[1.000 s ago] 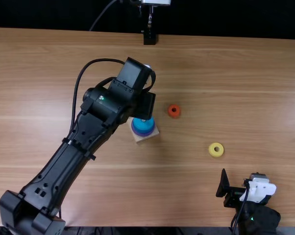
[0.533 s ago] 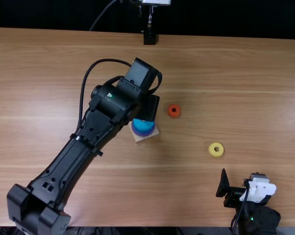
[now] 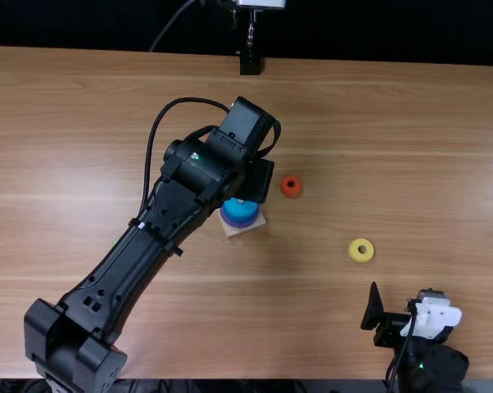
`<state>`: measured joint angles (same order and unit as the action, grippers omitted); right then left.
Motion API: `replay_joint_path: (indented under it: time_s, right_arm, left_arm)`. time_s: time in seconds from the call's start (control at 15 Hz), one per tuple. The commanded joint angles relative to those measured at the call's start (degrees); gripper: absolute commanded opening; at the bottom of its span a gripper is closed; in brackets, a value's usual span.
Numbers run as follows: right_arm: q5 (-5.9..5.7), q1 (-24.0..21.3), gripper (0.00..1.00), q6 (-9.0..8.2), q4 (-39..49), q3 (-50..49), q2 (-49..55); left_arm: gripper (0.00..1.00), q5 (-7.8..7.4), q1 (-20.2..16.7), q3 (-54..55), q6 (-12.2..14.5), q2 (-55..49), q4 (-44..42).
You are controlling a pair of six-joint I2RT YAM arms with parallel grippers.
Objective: Build the Hanoi tower: stack the rings onto the peg from bottom to top in this color order: purple, dark blue, light blue, dark green, light green, yellow, orange.
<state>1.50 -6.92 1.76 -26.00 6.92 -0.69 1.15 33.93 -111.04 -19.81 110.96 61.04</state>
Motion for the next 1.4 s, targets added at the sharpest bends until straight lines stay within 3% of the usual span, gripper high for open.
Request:
replay_joint_path:
  time_s: [0.0, 0.07, 0.13, 0.2, 0.27, 0.33, 0.4, 0.6, 1.0, 1.33]
  right_arm:
    - [0.08, -0.5, 1.00, -0.07, -3.4, -6.0, 0.7]
    - [0.08, -0.5, 1.00, -0.07, -3.4, -6.0, 0.7]
    - [0.08, -0.5, 1.00, -0.07, -3.4, -6.0, 0.7]
    - [0.08, -0.5, 1.00, -0.07, -3.4, -6.0, 0.7]
    - [0.08, -0.4, 1.00, -0.07, -3.4, -6.0, 0.7]
    - [0.08, -0.5, 1.00, -0.07, -3.4, -6.0, 0.7]
    - [0.08, -0.5, 1.00, -0.07, -3.4, -6.0, 0.7]
    - [0.08, -0.5, 1.00, -0.07, -3.4, -6.0, 0.7]
    - [0.08, -0.4, 1.00, -0.07, -3.4, -6.0, 0.7]
    - [0.08, -0.5, 1.00, -0.07, -3.4, -6.0, 0.7]
  left_arm:
    - [0.00, -0.20, 1.0, -2.2, -0.6, 1.4, 0.0]
    - [0.00, -0.09, 1.0, -2.2, -0.6, 1.4, 0.5]
    - [0.06, -0.09, 1.0, -2.0, -0.6, 1.4, 1.8]
    - [0.25, -0.09, 0.9, -1.8, -0.6, 1.4, 2.8]
    - [0.54, -0.09, 0.7, -1.7, -0.6, 1.4, 3.6]
    - [0.92, -0.20, 0.6, -1.8, -0.6, 1.4, 4.7]
    - [1.00, -0.20, 0.4, -1.8, -0.5, 1.3, 6.4]
    - [1.00, -2.31, -0.4, -1.8, -0.5, 1.2, 9.6]
    - [1.00, -2.31, -2.1, -4.3, -0.3, 0.7, 8.6]
    - [1.00, -2.20, -8.9, -6.4, -0.2, -1.8, 9.0]
